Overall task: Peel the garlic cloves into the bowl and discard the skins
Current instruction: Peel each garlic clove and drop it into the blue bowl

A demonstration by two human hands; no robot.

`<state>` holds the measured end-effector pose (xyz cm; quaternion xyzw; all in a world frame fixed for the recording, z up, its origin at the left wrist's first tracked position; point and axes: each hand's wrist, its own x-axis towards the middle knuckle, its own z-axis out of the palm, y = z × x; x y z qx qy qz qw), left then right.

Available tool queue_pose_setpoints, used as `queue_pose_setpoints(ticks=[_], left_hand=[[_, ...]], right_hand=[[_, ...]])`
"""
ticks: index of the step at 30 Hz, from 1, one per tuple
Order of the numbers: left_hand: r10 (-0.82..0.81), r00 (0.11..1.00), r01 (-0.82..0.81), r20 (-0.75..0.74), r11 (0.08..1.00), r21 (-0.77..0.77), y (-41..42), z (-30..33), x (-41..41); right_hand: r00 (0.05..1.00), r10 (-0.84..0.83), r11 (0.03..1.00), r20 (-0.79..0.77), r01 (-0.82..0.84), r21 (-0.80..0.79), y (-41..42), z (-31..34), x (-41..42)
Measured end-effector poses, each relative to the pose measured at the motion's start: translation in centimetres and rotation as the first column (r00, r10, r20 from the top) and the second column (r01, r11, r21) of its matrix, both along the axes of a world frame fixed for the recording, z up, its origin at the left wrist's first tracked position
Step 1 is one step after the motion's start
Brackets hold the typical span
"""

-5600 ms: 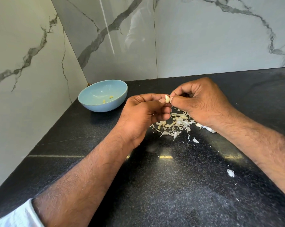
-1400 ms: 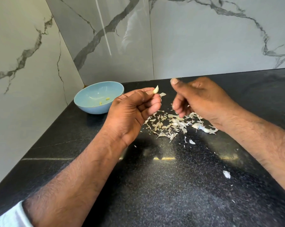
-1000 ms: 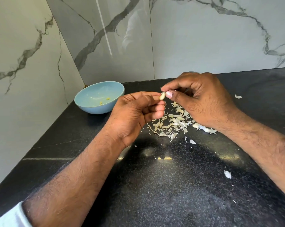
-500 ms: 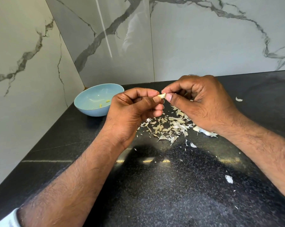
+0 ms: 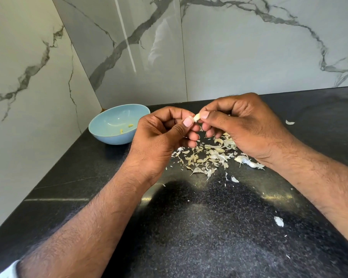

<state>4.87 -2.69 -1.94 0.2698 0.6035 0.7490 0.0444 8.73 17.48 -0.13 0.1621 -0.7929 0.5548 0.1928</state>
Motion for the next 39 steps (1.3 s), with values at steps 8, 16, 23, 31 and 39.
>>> queue_pose_setpoints(ticks=[8, 16, 23, 31, 39], left_hand=[[0.091, 0.991, -0.093, -0.101, 0.996, -0.016, -0.1, 0.3, 0.2], [0.226, 0.901, -0.28, -0.37, 0.955, -0.099, -0.1, 0.5, 0.6], [0.318, 0.795, -0.463, -0.517, 0.868, -0.179, -0.2, 0.3, 0.5], [0.266, 0.595, -0.608, -0.759, 0.766, -0.208, 0.2, 0.2, 1.1], [0.26, 0.629, -0.575, -0.733, 0.79, -0.213, 0.4, 0.0, 1.3]], right_hand=[[0.999, 0.038, 0.996, 0.032, -0.035, -0.084, 0.0, 0.0, 0.1], [0.977, 0.113, 0.967, 0.179, -0.066, -0.248, 0.0, -0.1, 0.0], [0.995, -0.088, 0.996, 0.045, 0.086, 0.033, -0.5, 0.0, 0.3], [0.977, -0.197, 0.954, -0.08, 0.21, 0.215, -0.9, 0.1, 0.6], [0.969, -0.221, 0.935, -0.109, 0.242, 0.26, -0.7, 0.3, 0.6]])
